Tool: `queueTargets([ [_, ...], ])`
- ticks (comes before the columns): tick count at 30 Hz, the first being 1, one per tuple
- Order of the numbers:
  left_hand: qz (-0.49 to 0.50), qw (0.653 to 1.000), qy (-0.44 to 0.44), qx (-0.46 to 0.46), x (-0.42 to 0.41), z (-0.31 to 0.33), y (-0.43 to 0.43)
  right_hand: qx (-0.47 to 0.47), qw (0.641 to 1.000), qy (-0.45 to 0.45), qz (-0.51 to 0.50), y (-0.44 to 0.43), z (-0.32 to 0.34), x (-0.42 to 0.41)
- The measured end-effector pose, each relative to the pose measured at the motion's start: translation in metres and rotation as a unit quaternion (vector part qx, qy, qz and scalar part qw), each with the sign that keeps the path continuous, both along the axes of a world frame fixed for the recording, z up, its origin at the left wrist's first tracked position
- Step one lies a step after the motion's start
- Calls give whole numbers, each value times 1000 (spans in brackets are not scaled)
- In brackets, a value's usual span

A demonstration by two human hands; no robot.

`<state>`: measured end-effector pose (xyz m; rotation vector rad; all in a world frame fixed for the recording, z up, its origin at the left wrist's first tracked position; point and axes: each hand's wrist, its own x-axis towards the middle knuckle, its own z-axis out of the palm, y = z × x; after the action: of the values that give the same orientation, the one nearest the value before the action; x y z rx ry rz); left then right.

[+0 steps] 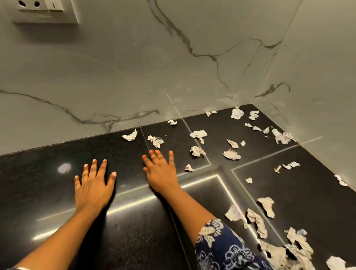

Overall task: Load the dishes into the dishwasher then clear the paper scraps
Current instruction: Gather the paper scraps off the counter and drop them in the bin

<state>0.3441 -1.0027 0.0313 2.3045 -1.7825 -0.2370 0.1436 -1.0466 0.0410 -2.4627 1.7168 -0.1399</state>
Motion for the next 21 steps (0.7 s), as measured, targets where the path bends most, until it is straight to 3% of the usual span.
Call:
queueTargets([
  [3, 2, 1000, -8, -4, -1, -1, 1, -3, 988, -29, -154, -19, -3, -39],
  [7, 16, 1000, -17, -10, 1, 4, -8, -44, 947, 15, -317, -10, -3, -84],
  [9, 18, 1000, -15, -16, 4, 10, -19, -68, 959, -3, -275, -17, 2, -70],
  [12, 21, 1000, -6, -12, 8, 10, -33, -116, 987, -60, -94, -45, 7, -12],
  [16, 33, 999, -1, -13, 10, -2, -40, -83, 987, 20, 135, -97, 8, 57],
  [18, 35, 999, 1, -20, 11, -5, -41, -59, 987, 56, 135, -119, 9, 61],
  [21, 33, 999, 0, -26, 12, -8, -41, -67, 998, 18, 8, -131, 7, 27],
])
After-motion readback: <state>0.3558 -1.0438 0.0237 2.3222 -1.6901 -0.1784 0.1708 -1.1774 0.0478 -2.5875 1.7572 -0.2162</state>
